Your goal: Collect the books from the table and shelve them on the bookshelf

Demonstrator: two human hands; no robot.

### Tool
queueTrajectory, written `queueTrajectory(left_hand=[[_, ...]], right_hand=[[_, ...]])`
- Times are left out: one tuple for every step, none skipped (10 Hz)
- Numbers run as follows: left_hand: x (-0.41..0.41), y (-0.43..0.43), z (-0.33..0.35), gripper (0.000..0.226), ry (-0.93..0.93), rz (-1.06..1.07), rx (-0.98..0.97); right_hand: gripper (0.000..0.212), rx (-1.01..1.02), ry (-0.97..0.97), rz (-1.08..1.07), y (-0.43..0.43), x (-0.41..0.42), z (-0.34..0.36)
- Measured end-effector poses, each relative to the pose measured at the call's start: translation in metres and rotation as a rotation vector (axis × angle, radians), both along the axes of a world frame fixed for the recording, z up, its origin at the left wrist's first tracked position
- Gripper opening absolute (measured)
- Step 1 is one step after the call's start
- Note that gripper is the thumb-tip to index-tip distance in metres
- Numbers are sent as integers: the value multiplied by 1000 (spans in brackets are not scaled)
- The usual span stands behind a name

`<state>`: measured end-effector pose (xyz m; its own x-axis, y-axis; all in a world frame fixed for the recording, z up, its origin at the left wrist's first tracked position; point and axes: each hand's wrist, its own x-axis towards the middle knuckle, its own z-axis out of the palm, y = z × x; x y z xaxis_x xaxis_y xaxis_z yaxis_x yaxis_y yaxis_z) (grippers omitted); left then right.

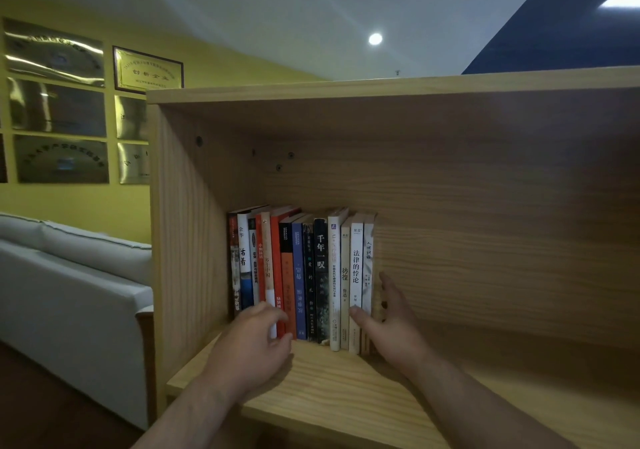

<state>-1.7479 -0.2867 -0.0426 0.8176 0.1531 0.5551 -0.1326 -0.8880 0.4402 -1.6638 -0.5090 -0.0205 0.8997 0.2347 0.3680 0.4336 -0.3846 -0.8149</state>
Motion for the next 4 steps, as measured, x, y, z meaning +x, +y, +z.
queueTrajectory(left_hand=[[-3,-3,1,34,106,-33,45],[-3,-4,4,35,173,-38,84],[-5,-5,4,33,195,-30,43],[-3,-6,3,32,212,-8,22]], right_hand=[[71,-51,-56,8,-6,-11,7],[56,-77,-94,-17,-14,-25,19],[35,14,-221,-39,-32,-53,55],[18,207,-509,-5,-74,-117,114]])
